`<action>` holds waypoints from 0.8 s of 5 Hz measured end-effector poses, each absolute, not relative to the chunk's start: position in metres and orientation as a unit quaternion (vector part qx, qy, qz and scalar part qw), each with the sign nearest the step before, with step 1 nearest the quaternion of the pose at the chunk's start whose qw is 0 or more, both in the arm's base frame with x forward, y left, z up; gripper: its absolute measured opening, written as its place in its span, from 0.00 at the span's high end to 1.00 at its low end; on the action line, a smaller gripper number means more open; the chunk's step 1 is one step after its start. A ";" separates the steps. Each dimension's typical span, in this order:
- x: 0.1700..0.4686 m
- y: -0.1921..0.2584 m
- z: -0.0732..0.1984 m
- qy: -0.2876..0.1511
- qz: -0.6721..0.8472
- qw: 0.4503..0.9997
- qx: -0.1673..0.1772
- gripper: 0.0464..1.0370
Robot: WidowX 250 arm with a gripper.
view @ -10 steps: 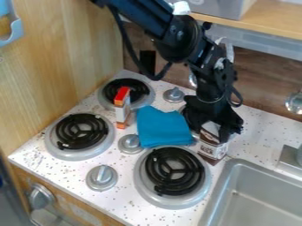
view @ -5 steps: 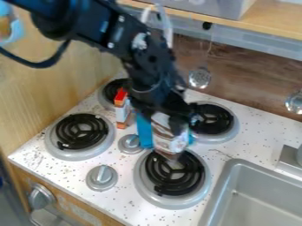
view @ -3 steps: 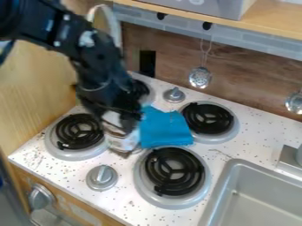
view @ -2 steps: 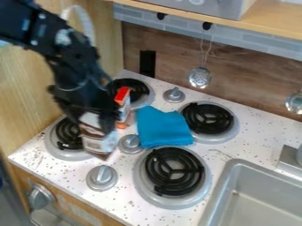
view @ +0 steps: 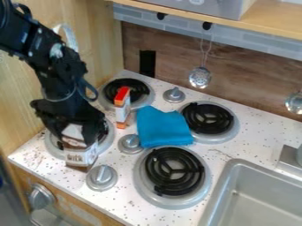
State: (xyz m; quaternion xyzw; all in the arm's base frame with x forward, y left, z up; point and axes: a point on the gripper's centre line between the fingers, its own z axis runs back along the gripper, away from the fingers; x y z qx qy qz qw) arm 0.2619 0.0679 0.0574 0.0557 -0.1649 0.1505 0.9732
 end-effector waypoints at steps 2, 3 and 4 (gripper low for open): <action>0.266 0.076 0.033 -0.141 0.164 0.974 0.068 0.21; 0.266 0.083 0.033 -0.143 0.177 0.971 0.071 0.21; 0.264 0.087 0.033 -0.142 0.178 0.971 0.073 0.21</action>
